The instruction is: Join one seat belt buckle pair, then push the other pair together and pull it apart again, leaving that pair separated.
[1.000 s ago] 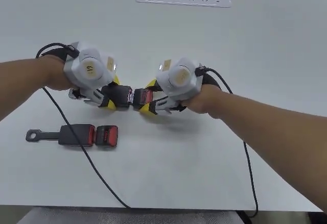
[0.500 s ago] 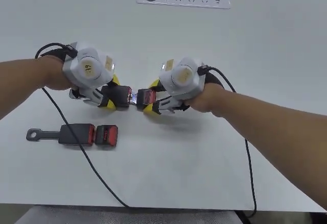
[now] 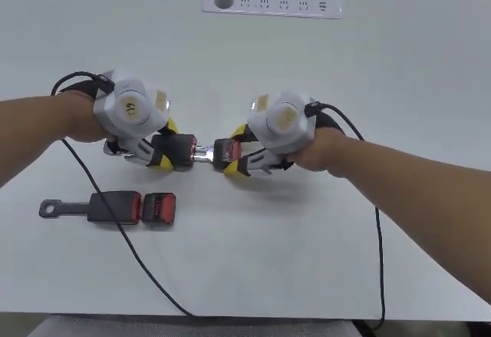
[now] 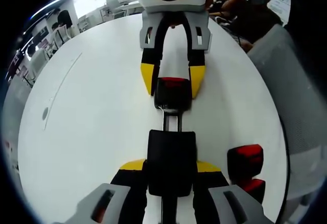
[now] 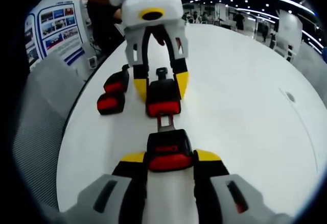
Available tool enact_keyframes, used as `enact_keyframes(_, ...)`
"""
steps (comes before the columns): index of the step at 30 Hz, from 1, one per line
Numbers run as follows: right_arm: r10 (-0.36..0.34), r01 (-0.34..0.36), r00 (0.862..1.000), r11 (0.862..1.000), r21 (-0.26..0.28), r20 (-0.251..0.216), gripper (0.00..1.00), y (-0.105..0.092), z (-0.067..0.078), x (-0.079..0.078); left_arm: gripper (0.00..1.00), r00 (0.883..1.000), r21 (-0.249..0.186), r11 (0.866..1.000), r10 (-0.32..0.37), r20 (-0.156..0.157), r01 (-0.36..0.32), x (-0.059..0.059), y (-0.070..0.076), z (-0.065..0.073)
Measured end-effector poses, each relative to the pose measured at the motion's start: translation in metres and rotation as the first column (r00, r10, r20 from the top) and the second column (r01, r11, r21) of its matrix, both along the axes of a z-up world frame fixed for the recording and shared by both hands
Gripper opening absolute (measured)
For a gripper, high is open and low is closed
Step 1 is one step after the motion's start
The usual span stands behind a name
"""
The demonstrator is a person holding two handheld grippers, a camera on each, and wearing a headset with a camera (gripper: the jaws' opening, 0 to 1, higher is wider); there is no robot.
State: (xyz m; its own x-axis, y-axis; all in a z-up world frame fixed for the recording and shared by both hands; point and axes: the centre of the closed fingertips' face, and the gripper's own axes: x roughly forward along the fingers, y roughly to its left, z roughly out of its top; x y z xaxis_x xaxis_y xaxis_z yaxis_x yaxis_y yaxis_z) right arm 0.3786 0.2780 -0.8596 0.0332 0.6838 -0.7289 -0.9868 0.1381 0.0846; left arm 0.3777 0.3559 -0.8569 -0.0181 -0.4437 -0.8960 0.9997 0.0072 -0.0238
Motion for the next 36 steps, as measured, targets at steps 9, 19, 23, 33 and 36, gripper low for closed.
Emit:
enact_keyframes(9, -0.014, 0.014, 1.0, 1.0, -0.008, 0.004, 0.35, -0.021, 0.0, 0.002, 0.35, 1.0, -0.005, 1.0, 0.009, 0.0, -0.009, -0.001, 0.001, 0.0)
enact_keyframes(19, -0.039, 0.039, 0.999, 0.999, -0.007, 0.004, 0.35, -0.047, 0.001, 0.001, 0.35, 1.0, 0.004, 1.0, 0.009, 0.0, -0.009, -0.001, 0.001, 0.001)
enact_keyframes(23, -0.039, 0.039, 0.999, 0.999, -0.011, -0.001, 0.35, -0.057, 0.001, 0.002, 0.35, 1.0, 0.009, 1.0, 0.008, 0.0, -0.009, -0.001, 0.002, 0.0)
enact_keyframes(33, -0.037, 0.036, 0.999, 0.999, -0.02, -0.005, 0.35, -0.074, -0.001, -0.001, 0.35, 1.0, 0.018, 1.0, 0.007, 0.001, -0.007, -0.001, 0.001, 0.001)
enact_keyframes(36, -0.039, 0.039, 0.999, 0.999, -0.021, -0.007, 0.35, -0.078, -0.001, -0.003, 0.35, 1.0, 0.019, 1.0, 0.006, 0.0, -0.006, -0.001, 0.001, 0.001)
